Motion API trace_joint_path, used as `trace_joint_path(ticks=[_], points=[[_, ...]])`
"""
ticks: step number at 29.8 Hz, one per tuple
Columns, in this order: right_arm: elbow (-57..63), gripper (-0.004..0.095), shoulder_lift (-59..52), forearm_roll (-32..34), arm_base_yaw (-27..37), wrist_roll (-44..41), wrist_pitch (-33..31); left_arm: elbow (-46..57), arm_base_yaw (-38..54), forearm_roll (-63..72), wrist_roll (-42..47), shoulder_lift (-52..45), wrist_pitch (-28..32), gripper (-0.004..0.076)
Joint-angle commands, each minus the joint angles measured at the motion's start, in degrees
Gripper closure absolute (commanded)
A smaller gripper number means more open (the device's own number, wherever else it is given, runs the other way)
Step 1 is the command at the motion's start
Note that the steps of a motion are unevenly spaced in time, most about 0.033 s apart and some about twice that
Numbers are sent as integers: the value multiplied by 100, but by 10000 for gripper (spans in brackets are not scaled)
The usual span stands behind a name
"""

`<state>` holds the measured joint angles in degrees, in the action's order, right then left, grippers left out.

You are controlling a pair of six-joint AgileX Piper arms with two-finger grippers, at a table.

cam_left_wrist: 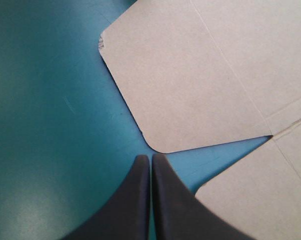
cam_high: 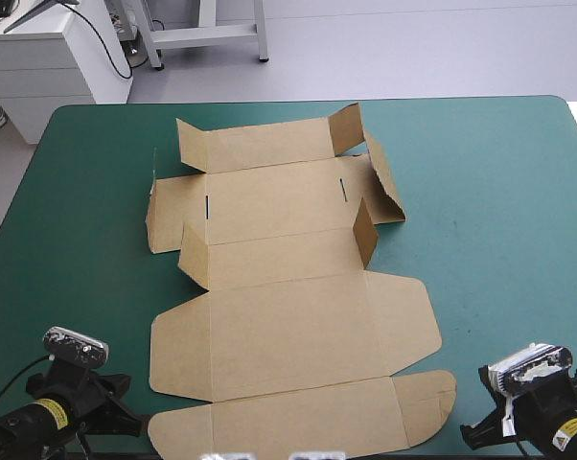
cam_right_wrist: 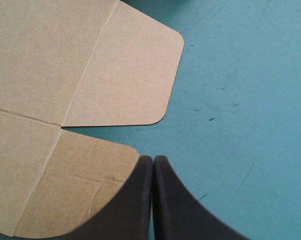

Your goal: Fold the box

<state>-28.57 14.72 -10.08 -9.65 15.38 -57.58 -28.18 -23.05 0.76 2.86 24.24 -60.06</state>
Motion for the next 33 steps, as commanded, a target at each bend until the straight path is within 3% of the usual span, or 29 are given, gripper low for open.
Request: trace_joint_path(ticks=[1,33], points=[[-162,929,64,-60,1,4,351,-142,-15,15,38,41,242,731],[-328,929,217,-60,1,14,349,-142,-15,15,53,41,242,731]])
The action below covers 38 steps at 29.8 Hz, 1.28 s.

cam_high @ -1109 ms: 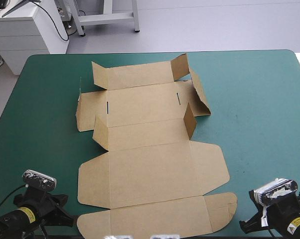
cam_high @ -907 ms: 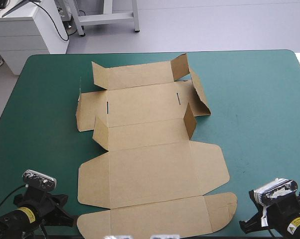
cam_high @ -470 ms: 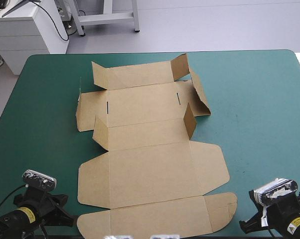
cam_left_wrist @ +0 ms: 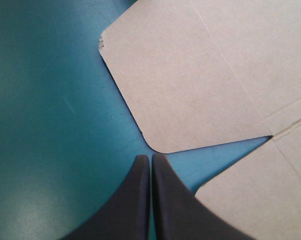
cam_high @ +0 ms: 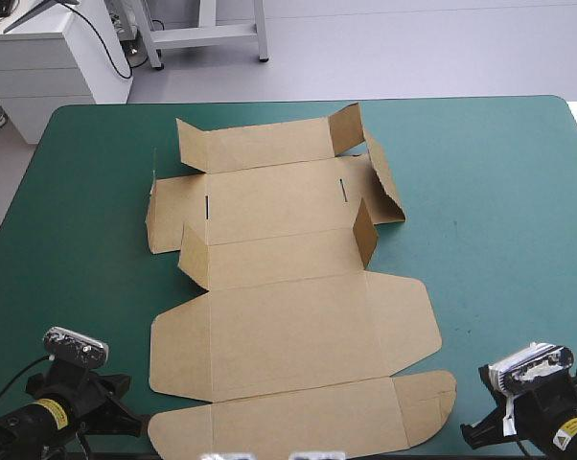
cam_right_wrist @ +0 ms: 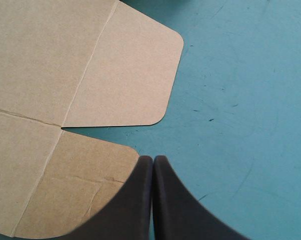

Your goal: Fold the box

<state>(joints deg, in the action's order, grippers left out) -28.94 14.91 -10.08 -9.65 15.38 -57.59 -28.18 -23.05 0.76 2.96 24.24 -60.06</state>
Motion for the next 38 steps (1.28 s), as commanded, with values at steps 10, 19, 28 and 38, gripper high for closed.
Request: trace_joint_path(ticks=[10,19,28,38], points=[[-1572,929,1969,-26,1,255,915,-142,-15,15,43,41,252,731],[-3146,924,4066,-132,1,510,1392,-142,-15,15,43,41,252,731],[-4965,922,5813,-121,1,678,1216,-142,-15,15,43,41,252,731],[-7022,921,7550,287,-478,120,241,-142,-15,7,43,41,252,731]])
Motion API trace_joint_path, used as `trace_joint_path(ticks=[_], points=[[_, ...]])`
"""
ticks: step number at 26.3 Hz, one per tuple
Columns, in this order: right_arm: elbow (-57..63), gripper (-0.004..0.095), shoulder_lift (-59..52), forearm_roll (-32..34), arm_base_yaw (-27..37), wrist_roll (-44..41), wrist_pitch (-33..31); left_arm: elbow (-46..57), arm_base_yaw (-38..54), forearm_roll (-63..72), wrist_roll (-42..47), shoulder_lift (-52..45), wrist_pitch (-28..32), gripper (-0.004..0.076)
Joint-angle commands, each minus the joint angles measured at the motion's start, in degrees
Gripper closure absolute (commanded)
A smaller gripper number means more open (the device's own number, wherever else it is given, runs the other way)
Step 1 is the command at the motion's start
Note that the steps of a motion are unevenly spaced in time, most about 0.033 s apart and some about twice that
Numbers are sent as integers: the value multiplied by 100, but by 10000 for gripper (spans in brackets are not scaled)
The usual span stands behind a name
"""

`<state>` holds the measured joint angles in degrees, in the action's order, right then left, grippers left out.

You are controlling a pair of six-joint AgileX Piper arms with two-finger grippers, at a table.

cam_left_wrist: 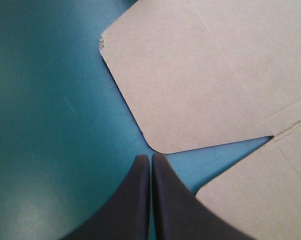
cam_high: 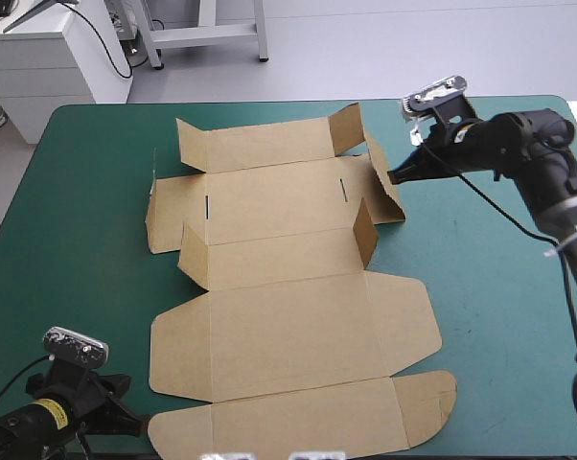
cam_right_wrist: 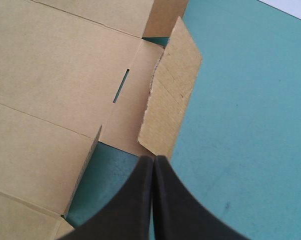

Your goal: Fold the box

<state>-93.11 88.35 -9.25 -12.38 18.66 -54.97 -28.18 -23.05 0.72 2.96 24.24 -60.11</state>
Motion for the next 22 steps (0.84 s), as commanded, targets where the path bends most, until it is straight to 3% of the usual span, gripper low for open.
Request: trace_joint_path(ticks=[1,6,12,14,17,18,19,21,22], points=[[-785,921,386,430,-324,-382,-96,-142,-15,12,43,41,258,731],[-1741,922,1379,1503,-820,-1075,-799,-142,-15,12,30,41,258,731],[-2578,921,2255,1452,-927,-1253,-1138,-142,-15,12,30,41,258,731],[-2862,881,2464,1485,-927,-1253,-1228,-142,-15,12,30,41,258,731],[-3214,706,2727,1611,-927,-1227,-1413,-142,-15,12,21,41,258,731],[-3305,614,2794,1626,-927,-1227,-1460,-142,-15,12,21,41,258,731],[-3409,440,2896,1626,-927,-1227,-1481,-142,-15,12,21,41,258,731],[-3421,264,2965,1638,-927,-1401,-1492,-142,-15,12,21,41,258,731],[-3421,226,2999,1638,-927,-1444,-1520,-142,-15,12,21,41,258,731]])
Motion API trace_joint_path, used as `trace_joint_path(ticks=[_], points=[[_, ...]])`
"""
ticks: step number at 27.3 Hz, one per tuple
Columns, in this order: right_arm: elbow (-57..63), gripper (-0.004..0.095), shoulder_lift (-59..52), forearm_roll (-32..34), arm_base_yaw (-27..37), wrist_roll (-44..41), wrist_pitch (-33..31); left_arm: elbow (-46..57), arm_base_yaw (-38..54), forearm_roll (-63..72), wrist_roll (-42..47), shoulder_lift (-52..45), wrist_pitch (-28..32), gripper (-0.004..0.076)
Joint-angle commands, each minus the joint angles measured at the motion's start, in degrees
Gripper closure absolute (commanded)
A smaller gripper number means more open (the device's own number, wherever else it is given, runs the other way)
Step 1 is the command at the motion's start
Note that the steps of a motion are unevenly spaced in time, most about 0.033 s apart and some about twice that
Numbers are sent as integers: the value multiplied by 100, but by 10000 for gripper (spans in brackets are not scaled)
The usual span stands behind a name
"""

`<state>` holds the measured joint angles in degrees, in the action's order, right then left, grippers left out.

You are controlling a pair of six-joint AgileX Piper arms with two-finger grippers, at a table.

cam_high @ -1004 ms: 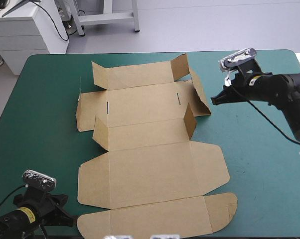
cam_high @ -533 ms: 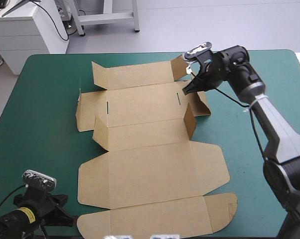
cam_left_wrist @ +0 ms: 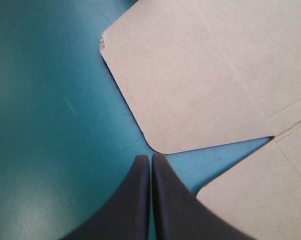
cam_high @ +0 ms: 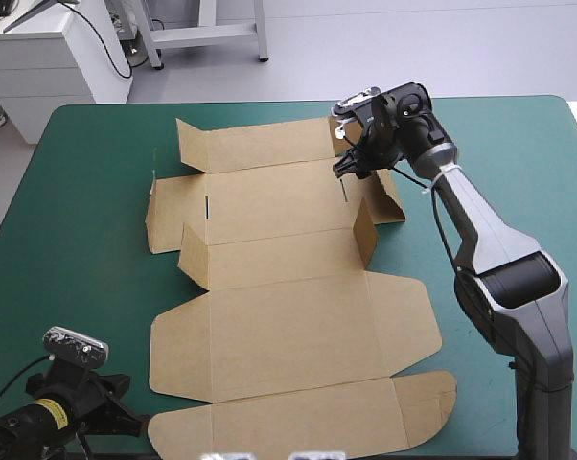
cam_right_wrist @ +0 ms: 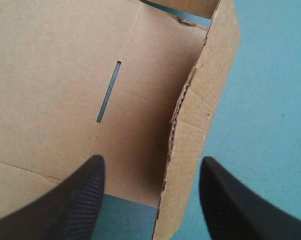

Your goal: Fold the box

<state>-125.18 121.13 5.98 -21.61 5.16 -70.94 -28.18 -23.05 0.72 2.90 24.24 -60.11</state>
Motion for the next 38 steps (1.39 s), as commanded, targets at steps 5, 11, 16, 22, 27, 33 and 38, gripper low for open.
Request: trace_joint_path(ticks=[5,11,16,22,27,33,38], points=[[-213,225,44,563,-4,-354,74,-142,-15,12,28,41,258,731],[-213,302,212,863,-4,-810,99,-142,-15,12,28,41,258,731],[-213,505,277,807,-4,-864,109,-142,-15,12,-3,41,247,731],[-213,564,392,807,-4,-955,109,-142,-15,12,-11,41,238,731],[-247,696,392,807,-4,-972,166,-134,-15,12,-11,41,225,731],[-340,926,392,860,-4,-840,239,-134,-15,12,-11,41,212,731],[-549,928,392,1166,-4,-381,61,-134,-15,12,-11,41,212,731]])
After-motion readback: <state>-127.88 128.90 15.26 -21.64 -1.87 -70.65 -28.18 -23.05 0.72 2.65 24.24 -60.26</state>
